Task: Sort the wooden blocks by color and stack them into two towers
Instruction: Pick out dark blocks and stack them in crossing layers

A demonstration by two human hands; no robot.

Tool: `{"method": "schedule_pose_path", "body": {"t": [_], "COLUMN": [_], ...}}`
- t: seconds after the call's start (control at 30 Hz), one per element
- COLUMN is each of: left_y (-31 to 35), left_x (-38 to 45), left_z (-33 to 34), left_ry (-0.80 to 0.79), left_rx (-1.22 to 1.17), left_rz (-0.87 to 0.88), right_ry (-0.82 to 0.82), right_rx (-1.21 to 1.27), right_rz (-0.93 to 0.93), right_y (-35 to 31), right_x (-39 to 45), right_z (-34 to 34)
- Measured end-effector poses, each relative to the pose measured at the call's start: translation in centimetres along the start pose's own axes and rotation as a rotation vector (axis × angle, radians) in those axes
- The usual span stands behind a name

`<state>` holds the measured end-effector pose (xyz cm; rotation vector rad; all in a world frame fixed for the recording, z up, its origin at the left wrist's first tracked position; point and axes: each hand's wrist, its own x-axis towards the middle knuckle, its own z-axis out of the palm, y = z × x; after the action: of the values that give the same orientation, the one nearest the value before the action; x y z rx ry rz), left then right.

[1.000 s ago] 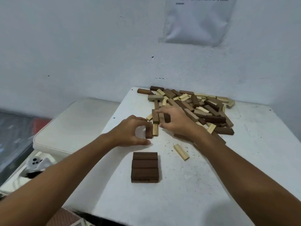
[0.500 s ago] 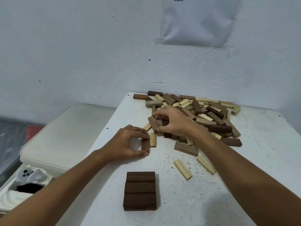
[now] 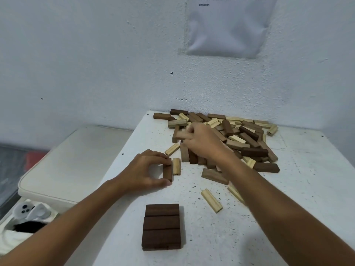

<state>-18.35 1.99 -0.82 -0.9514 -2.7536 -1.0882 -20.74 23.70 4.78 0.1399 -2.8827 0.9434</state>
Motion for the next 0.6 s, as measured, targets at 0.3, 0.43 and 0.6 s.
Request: {"method": "schedule_pose_path", "body": {"t": [0.3, 0.43, 0.6], "left_y": [0.6, 0.8, 1.1], "left_x": [0.1, 0.2, 0.6], "left_z": [-0.2, -0.5, -0.7], "left_ry": [-0.033, -0.063, -0.084], "left_rx": [0.020, 0.047, 0.069], "left_rz": [-0.034, -0.047, -0.061], "right_ry": [-0.073, 0.055, 0.114], "right_rx": [-0.168, -0.224, -0.286], "right_rz": [0.123, 0.113, 0.087], "right_y": [4.3, 4.4, 3.9], "right_x": [-0.9, -0.5, 0.1], "right_z": [-2.4, -0.7, 0.7]}}
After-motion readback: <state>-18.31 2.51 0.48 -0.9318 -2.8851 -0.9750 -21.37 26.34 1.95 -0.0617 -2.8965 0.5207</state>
